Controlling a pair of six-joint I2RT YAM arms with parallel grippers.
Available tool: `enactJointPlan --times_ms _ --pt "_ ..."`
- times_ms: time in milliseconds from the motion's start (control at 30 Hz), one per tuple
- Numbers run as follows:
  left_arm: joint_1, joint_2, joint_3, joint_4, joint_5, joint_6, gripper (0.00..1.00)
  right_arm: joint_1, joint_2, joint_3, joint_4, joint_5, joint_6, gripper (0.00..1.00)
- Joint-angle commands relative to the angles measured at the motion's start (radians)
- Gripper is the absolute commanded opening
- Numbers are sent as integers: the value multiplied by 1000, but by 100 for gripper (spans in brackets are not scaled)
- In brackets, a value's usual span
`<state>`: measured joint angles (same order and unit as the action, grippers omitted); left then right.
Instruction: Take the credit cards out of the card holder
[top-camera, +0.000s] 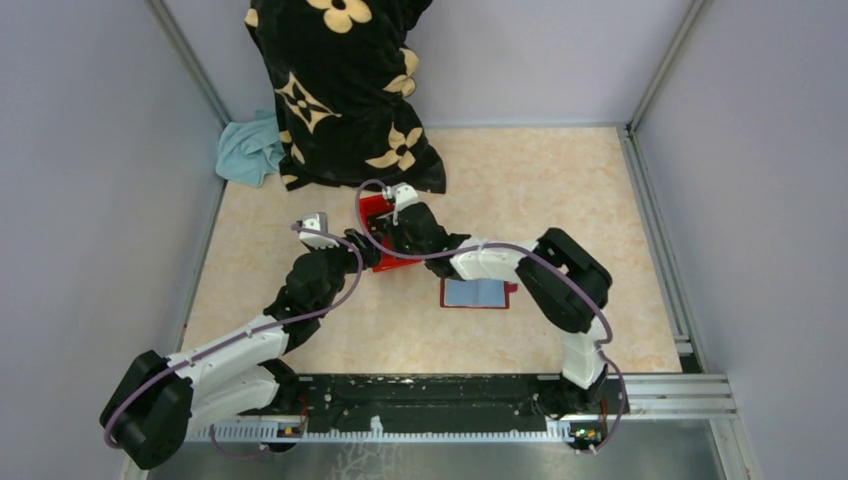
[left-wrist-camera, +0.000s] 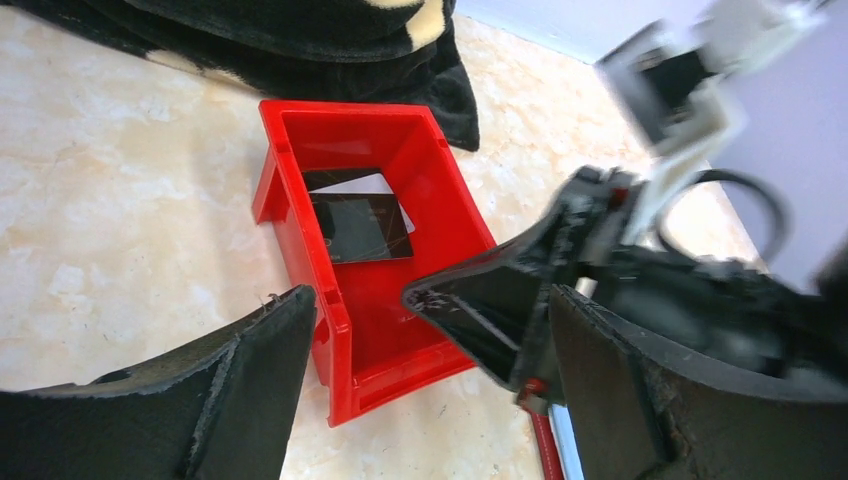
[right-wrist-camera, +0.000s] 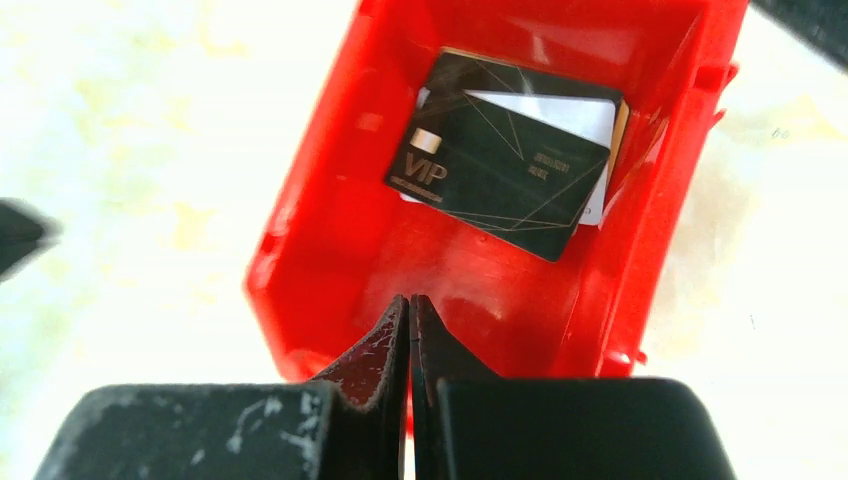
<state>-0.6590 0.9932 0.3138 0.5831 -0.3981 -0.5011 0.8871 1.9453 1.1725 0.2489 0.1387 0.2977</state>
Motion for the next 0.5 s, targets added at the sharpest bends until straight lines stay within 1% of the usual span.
enactJointPlan --times_ms 0,100,133,200,233,267,300,367,400,467 --pt "2 -2 -11 50 30 4 91 -5 -197 -53 153 -80 7 0" --pt "2 -1 -11 54 32 8 89 -6 -280 -95 158 -48 -4 0" --pt "1 1 -11 57 35 13 89 -7 -333 -118 154 -23 -7 0" --pt "0 6 -8 65 44 29 88 -18 -406 -168 151 28 -5 4" --pt "-1 11 -5 69 58 44 88 -30 -458 -200 151 52 3 7" --pt "-3 18 -1 71 80 53 88 -49 -496 -235 147 66 17 14" --pt "-7 29 6 72 102 57 88 -74 -540 -270 137 74 35 18" --pt "-14 63 24 76 142 68 89 -144 -626 -343 101 78 72 39" --pt "-20 86 36 76 161 75 89 -169 -673 -382 78 86 78 47" --pt "-35 131 68 74 200 90 89 -197 -753 -444 10 133 55 60"
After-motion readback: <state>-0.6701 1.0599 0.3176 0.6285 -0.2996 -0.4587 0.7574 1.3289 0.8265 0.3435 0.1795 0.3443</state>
